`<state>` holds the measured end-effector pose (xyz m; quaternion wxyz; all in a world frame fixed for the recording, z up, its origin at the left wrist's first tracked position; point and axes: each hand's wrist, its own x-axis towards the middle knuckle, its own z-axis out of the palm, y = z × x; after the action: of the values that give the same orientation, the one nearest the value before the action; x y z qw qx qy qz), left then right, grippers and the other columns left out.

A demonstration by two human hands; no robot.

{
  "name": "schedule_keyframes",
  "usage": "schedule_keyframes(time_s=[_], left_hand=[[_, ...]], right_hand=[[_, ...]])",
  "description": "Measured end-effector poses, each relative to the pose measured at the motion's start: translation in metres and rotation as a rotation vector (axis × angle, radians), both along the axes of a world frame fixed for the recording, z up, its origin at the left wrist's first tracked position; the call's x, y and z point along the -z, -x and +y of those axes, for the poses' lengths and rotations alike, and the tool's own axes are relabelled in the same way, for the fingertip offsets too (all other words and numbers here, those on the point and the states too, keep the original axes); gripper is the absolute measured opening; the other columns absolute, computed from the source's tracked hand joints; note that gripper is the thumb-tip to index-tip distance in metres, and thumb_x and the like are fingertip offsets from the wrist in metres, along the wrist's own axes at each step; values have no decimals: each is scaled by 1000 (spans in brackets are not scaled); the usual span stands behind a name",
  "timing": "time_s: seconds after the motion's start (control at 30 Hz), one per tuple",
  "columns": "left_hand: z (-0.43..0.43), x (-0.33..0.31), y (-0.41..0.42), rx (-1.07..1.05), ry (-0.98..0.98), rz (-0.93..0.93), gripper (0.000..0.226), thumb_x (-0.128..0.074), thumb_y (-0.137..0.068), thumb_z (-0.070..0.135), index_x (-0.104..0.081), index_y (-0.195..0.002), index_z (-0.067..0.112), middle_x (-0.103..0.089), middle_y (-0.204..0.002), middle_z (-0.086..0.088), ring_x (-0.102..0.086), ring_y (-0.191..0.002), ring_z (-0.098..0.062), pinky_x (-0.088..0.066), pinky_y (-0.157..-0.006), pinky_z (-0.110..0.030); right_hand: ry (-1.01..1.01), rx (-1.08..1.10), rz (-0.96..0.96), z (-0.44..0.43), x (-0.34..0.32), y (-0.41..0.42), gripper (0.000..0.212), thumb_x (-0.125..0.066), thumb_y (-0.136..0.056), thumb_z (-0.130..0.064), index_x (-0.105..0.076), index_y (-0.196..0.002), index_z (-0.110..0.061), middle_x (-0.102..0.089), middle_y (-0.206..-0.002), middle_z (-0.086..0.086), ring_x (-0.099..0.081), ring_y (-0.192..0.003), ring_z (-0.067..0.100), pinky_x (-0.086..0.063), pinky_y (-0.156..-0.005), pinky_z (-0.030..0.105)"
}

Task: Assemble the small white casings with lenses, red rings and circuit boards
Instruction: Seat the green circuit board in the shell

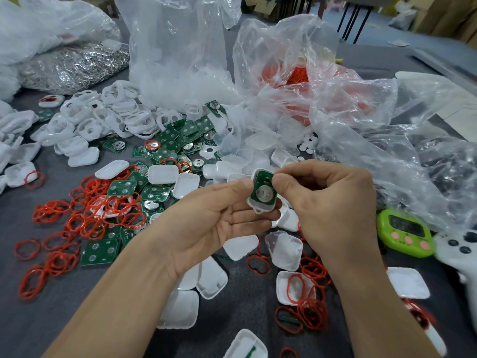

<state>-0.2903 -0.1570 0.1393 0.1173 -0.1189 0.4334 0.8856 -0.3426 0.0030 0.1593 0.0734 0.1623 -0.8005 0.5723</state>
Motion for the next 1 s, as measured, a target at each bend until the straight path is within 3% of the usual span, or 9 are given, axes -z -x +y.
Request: schedule_keyframes(time_s=[0.5, 1.0], left_hand=[[-1, 0, -1, 12, -5, 5, 32, -65, -83, 30, -82, -98, 6, -77, -100, -21, -78, -88, -27, -63, -69, -29], [0, -1, -1, -5, 26, 15, 37, -70, -77, 31, -81, -101, 5, -77, -104, -21, -78, -92, -28, -62, -68, -28]], right_hand=[[-46, 17, 73, -2, 1, -1, 14, -86, -80, -21, -79, -76, -32, -73, -66, -17, -71, -62, 11, -59, -61, 35], [-100, 77, 129, -2, -1, -4, 12, -87, -77, -24, -78, -73, -31, -71, -64, -19, -68, -57, 7, -54, -53, 22]])
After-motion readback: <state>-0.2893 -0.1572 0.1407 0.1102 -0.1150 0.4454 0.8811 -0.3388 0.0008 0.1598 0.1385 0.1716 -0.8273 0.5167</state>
